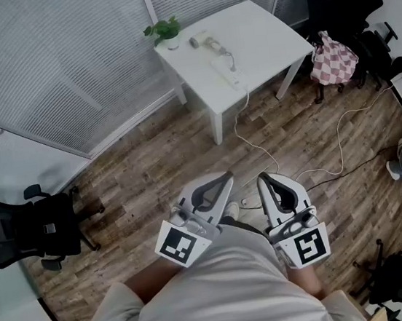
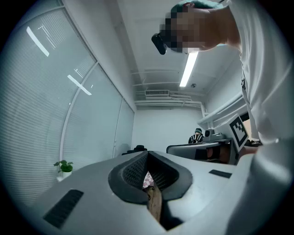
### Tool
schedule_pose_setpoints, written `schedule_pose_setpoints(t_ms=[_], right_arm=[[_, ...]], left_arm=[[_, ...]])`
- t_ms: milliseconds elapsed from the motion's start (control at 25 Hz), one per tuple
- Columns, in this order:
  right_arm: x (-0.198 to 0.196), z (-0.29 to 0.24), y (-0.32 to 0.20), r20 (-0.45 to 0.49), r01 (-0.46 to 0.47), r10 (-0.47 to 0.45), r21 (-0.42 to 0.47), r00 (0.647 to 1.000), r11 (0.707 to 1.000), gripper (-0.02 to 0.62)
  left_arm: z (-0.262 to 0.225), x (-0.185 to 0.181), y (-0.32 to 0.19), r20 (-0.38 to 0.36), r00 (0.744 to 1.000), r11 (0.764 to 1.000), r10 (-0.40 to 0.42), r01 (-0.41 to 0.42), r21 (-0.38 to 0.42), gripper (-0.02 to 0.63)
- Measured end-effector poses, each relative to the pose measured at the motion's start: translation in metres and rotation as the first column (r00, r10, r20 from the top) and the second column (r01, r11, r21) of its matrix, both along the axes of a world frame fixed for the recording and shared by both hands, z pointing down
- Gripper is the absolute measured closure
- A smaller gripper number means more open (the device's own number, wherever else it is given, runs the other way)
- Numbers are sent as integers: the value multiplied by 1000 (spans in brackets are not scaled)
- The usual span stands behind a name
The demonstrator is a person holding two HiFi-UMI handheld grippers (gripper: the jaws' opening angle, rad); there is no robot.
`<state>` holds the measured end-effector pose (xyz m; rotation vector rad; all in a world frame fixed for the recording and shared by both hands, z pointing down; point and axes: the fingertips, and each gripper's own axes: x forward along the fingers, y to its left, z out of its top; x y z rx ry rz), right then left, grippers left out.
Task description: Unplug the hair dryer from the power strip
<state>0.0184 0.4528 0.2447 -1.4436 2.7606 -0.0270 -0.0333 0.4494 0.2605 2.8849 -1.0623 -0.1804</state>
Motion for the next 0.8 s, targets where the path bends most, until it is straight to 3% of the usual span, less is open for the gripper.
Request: schedule_pose_setpoints(t_ms=[200, 800], right_arm=[[14, 13, -2, -28, 26, -26, 9, 999, 1000, 563], [53, 12, -16, 32, 90, -91, 16, 995, 996, 561]], left_arm=[[0, 10, -7, -2, 1000, 1000, -7, 7, 0, 577], [5, 47, -24, 8, 998, 998, -57, 57, -10, 577]])
